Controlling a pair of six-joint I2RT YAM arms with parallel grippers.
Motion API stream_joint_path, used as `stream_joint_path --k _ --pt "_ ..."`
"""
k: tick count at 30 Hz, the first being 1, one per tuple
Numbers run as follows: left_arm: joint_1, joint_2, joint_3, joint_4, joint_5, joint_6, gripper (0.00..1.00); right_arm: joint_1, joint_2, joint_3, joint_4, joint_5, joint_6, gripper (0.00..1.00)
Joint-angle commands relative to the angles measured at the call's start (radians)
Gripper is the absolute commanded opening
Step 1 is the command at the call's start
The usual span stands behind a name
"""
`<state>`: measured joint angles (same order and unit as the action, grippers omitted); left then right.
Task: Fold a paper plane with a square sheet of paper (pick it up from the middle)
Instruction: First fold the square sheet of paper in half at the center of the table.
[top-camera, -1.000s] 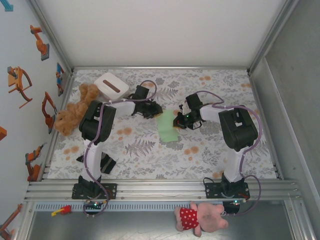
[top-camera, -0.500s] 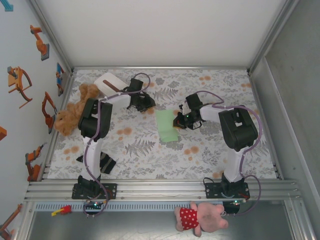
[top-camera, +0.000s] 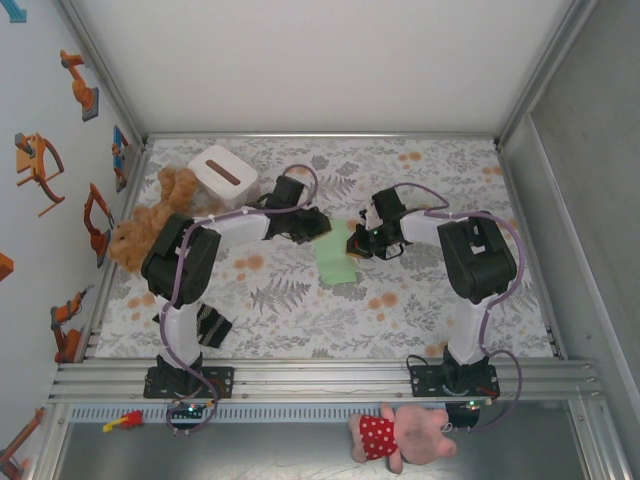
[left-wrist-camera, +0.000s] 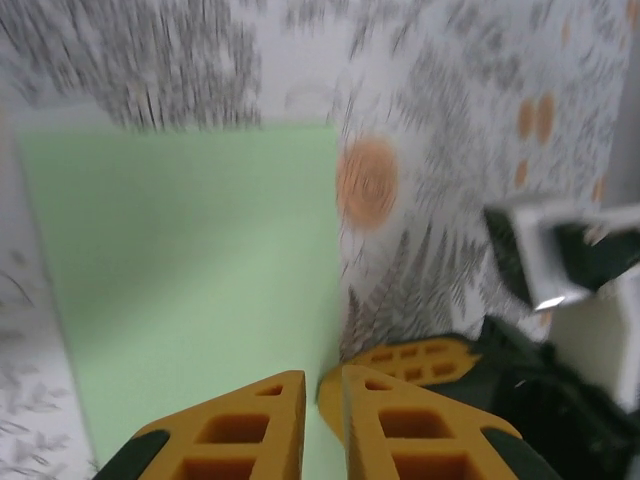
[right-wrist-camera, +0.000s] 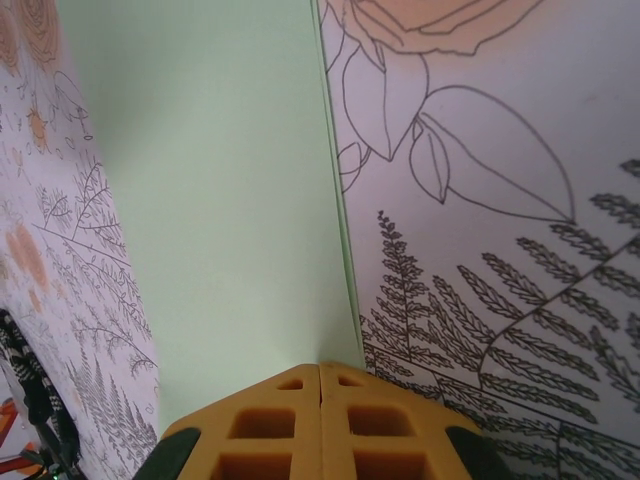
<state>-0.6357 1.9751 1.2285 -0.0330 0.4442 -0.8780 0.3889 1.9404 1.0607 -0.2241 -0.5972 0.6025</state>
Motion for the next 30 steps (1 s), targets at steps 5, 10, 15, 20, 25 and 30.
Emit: stream_joint_path --k 5,10,15,20,25,30 --pt "-0.018 0.031 -0.04 0.023 0.013 -0.069 0.14 -0.01 0.067 -0.102 -0.119 0.236 0.078 0.0" --pt "-0.021 0.05 -0.057 -0.027 -0.017 -0.043 0.14 -0.015 0.047 -0.102 -0.119 0.234 0.075 0.0" --pt "-0.022 0.08 -0.066 -0.037 -0.022 -0.022 0.13 -0.021 0.013 -0.079 -0.122 0.2 0.063 0.0" --pt "-0.02 0.115 -0.067 -0.055 -0.032 0.008 0.11 -0.021 -0.06 -0.07 -0.069 0.107 0.053 0.0" --pt "-0.02 0.132 -0.065 -0.075 -0.036 0.04 0.11 -0.033 -0.169 -0.059 -0.012 0.074 0.038 0.0" --pt "-0.021 0.133 -0.059 -0.096 -0.053 0.055 0.11 -0.034 -0.107 -0.044 0.057 -0.039 0.042 0.0"
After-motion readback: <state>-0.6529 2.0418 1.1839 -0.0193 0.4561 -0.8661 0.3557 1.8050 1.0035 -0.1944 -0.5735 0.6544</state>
